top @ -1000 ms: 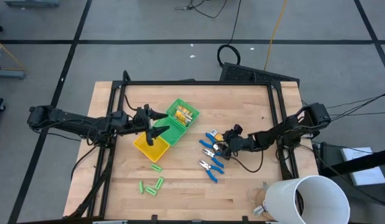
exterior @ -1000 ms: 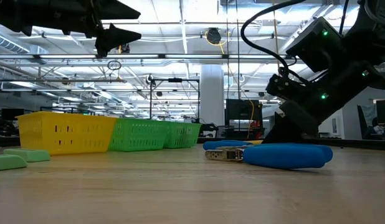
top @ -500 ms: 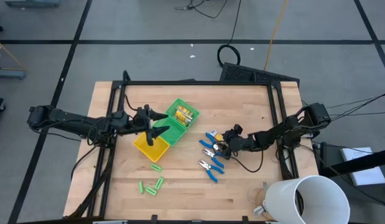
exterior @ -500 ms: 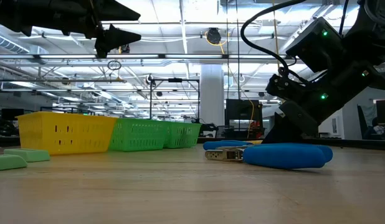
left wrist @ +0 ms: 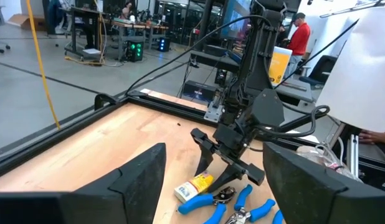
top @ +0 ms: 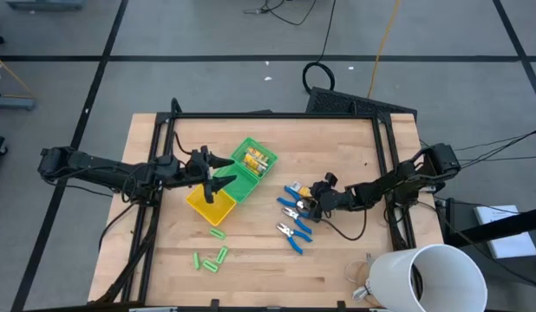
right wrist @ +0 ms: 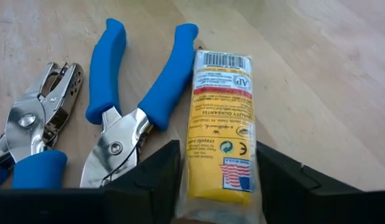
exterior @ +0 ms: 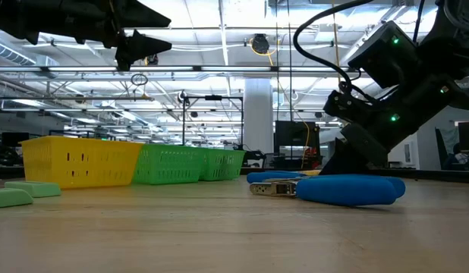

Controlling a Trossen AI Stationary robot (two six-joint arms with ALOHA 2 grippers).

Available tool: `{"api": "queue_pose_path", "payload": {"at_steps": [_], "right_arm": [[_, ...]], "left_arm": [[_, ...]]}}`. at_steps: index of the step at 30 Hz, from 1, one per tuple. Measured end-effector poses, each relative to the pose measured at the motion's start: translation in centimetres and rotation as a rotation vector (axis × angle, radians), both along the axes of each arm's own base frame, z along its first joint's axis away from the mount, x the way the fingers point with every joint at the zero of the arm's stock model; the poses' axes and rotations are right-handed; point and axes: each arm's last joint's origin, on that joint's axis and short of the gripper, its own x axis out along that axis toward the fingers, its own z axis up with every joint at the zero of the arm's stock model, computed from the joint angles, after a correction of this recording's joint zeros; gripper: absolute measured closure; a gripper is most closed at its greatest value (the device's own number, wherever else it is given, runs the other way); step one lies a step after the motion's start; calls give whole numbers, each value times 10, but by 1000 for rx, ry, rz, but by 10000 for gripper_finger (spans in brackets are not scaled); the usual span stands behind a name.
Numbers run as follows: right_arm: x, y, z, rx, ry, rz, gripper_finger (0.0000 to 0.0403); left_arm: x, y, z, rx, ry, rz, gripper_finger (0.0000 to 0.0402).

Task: Pick & Place School Supplies
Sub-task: Put the crayon box into the top green bin

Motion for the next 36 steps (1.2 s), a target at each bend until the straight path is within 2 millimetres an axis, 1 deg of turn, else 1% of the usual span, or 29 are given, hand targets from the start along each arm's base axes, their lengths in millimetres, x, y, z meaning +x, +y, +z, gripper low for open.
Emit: {"api": "queue_pose_path", "payload": {"at_steps": [4, 8, 13, 18, 20, 24, 29, 33, 36], "right_arm": [[1, 0, 1, -21, 1, 24, 245], [1, 0, 7, -57, -12, 56, 257], [1, -2, 23, -176, -48, 73, 267], [1, 1, 43, -304, -79, 181, 268], [0, 4, 50, -359, -91, 234, 268], [-1, 12, 64, -464, -125, 329, 268], [-3, 26, 76, -528, -191, 402, 268], [-6, 38, 80, -620, -199, 414, 268], [-8, 45, 83, -685, -201, 387, 268]], "left_arm": [[0, 0, 0, 0, 0, 0, 139], [0, 0, 0, -1, 0, 0, 132], [0, 0, 0, -11, -2, 1, 134], [8, 0, -6, -61, 4, 3, 145], [13, 0, -9, -79, -7, 3, 149], [29, -1, -23, -123, 11, 6, 153], [50, -1, -38, -213, 24, 12, 148], [70, -2, -43, -219, 45, 14, 147], [90, -3, -44, -274, 54, 9, 145]]}}
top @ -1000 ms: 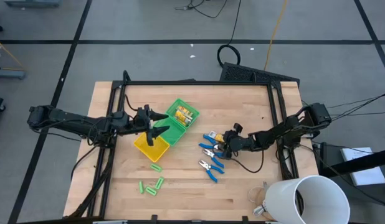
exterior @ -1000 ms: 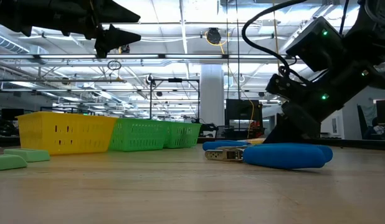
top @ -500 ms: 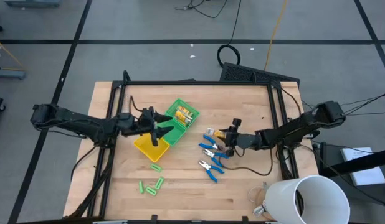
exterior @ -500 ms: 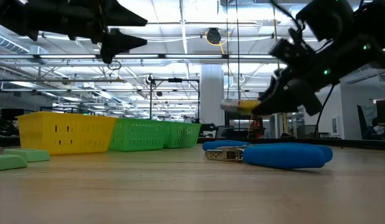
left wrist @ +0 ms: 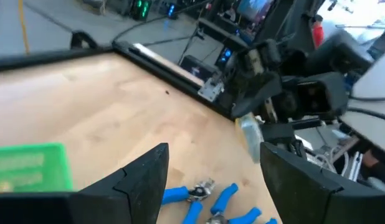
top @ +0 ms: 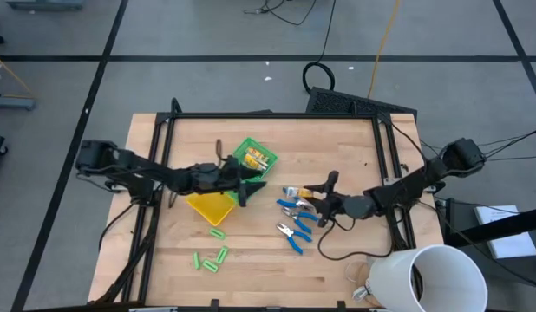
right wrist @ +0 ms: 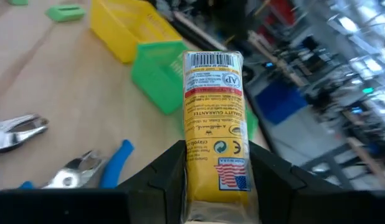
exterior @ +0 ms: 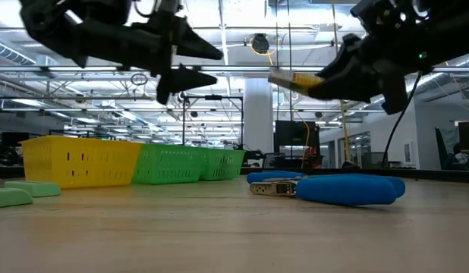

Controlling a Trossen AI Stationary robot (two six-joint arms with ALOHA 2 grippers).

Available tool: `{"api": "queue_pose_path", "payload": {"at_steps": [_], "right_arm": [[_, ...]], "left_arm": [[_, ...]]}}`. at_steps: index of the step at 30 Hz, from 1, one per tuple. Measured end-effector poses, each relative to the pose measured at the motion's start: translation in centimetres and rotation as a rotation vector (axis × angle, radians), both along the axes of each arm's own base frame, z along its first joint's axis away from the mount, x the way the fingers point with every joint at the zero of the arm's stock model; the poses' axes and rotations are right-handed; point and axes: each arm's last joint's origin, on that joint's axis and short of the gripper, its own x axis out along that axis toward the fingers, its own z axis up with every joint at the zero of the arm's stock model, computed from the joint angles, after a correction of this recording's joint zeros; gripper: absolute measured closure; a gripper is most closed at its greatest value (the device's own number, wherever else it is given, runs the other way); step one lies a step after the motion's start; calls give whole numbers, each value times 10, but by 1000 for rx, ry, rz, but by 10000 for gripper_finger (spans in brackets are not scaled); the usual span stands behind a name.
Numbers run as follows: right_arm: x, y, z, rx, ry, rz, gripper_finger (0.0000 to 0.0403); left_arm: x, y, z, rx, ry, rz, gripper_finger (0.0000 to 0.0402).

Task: Pick & Place School Supplies
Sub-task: Put the crayon box into the top green bin

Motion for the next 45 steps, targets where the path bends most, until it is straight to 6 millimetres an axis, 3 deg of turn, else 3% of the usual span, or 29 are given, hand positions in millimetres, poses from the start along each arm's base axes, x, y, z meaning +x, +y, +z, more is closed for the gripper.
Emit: {"api": "queue_pose_path", "payload": {"at_steps": [9, 17, 28, 39, 45], "right_arm": [[-5, 10, 4, -71, -21, -43, 268], [-5, 12, 5, -65, -34, -34, 268], [-6, 12, 4, -72, -24, -57, 268], [-6, 12, 3, -43, -32, -60, 268], [-6, 12, 3, 142, -111, -100, 263]], "left_arm": [[67, -12, 5, -100, -10, -194, 154], [104, -16, -4, -108, 33, -202, 172], [113, -13, -5, -119, 40, -193, 201], [113, -13, -5, -125, 40, -189, 285], [113, -11, -5, -86, 38, -178, 324]]}}
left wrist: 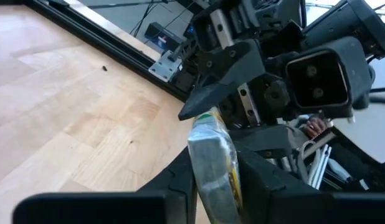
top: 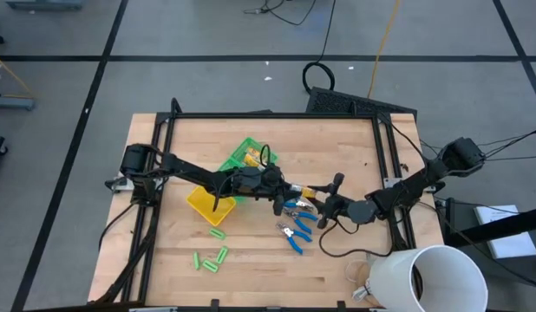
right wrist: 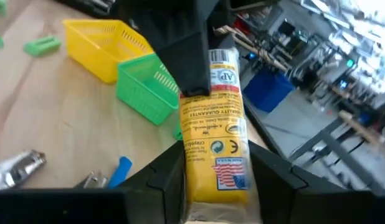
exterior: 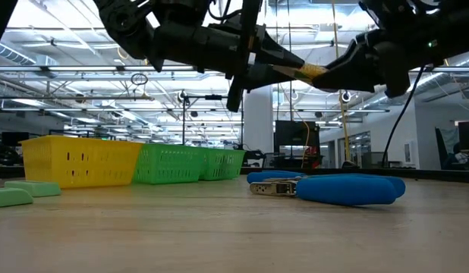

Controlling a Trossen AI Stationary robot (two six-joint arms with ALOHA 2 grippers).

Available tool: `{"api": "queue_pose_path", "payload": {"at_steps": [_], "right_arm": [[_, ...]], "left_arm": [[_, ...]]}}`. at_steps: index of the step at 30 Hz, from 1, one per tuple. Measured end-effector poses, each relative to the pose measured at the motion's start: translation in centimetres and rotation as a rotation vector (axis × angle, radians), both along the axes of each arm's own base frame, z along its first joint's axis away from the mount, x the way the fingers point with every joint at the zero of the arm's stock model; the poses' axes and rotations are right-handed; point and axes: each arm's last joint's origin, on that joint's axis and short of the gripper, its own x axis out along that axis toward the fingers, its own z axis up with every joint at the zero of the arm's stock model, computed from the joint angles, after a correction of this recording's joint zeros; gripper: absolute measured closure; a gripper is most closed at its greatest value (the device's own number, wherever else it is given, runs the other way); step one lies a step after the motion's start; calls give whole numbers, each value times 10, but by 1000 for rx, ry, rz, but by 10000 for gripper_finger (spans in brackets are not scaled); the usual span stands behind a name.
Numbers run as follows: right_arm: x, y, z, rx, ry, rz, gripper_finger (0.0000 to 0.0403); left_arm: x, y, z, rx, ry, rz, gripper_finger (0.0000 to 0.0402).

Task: Pick & Place School Supplies
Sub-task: Put the crayon box into the top green bin

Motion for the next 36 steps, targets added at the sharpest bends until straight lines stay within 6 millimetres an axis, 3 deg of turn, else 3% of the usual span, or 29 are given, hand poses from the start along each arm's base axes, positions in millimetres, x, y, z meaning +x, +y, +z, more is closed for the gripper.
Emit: {"api": "queue_pose_path", "payload": {"at_steps": [9, 15, 19, 25, 29, 36], "right_arm": [[-2, -2, -4, 101, -12, -42, 202], [-4, -3, -5, 82, -4, -85, 170], [-10, -8, 0, 155, -31, -110, 171], [-35, -25, -2, 298, -78, -120, 186], [-56, -35, -12, 356, -123, -133, 192], [-78, -44, -32, 411, -146, -113, 193]], "left_arm": [[-4, 22, -2, 15, 83, 16, 324], [-15, 42, 14, 8, 124, 35, 327], [-26, 49, 27, 46, 173, 18, 322], [-40, 55, 44, 97, 199, -23, 328], [-47, 64, 43, 81, 263, -28, 328], [-63, 99, 31, 31, 426, 69, 328]]}}
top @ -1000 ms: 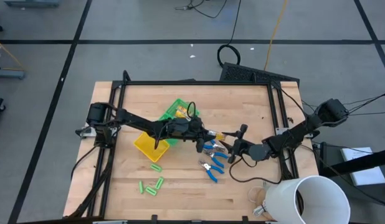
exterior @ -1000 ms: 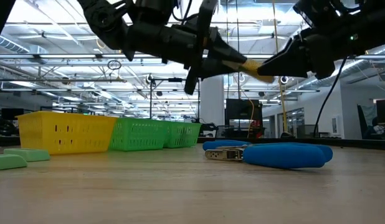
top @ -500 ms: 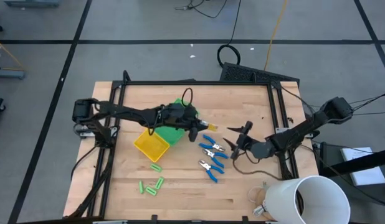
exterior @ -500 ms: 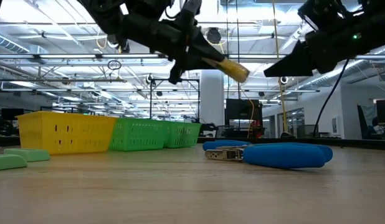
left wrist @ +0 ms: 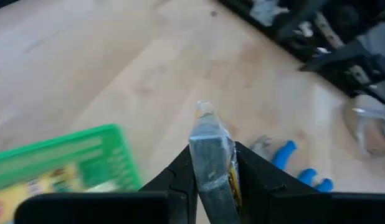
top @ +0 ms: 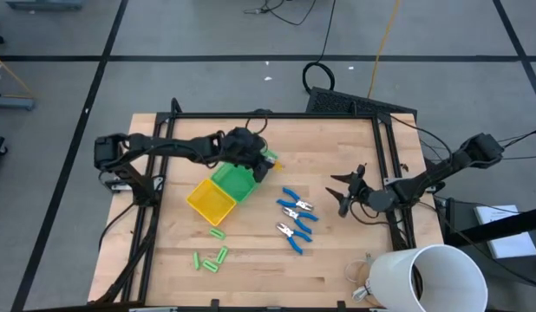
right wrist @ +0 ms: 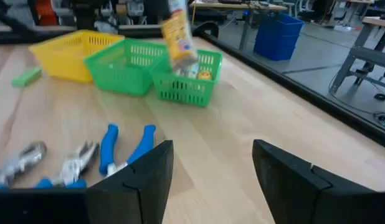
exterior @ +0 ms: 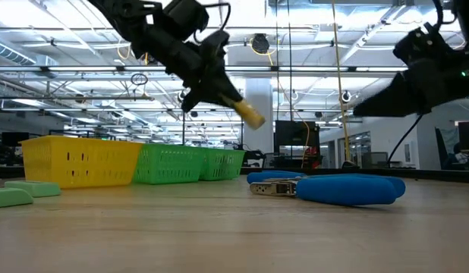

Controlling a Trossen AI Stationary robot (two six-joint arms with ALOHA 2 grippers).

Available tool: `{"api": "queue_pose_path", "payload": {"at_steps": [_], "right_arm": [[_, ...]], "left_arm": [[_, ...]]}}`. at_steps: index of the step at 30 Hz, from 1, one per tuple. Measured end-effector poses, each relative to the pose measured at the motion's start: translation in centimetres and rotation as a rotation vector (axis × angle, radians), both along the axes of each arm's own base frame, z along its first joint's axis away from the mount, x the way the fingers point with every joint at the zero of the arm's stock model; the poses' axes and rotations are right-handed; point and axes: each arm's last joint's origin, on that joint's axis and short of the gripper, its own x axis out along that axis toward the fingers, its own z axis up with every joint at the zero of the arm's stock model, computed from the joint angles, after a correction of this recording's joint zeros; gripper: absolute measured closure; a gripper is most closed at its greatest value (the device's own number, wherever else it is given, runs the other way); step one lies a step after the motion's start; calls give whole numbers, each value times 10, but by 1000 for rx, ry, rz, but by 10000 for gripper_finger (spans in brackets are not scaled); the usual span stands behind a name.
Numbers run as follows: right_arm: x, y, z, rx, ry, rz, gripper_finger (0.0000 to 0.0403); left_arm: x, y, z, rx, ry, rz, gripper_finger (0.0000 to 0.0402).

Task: Pick & Place School Supplies
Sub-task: Put the crayon box into the top green bin

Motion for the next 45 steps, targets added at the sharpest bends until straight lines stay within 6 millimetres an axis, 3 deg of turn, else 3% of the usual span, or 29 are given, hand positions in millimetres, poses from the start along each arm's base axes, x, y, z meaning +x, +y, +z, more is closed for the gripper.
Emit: {"api": "queue_pose_path", "payload": {"at_steps": [12, 20, 38, 45], "right_arm": [[-4, -2, -7, 31, -1, -14, 193], [-4, -2, -7, 31, -1, -14, 193], [-3, -1, -5, 35, -20, -16, 193], [-3, -1, -5, 32, -18, -15, 193]], "left_arm": [[-31, 60, -8, -206, 49, -31, 328], [-53, 88, -11, -285, 62, -11, 328], [-47, 92, -37, -280, 156, 15, 328], [-48, 93, -37, -263, 176, 61, 296]]}}
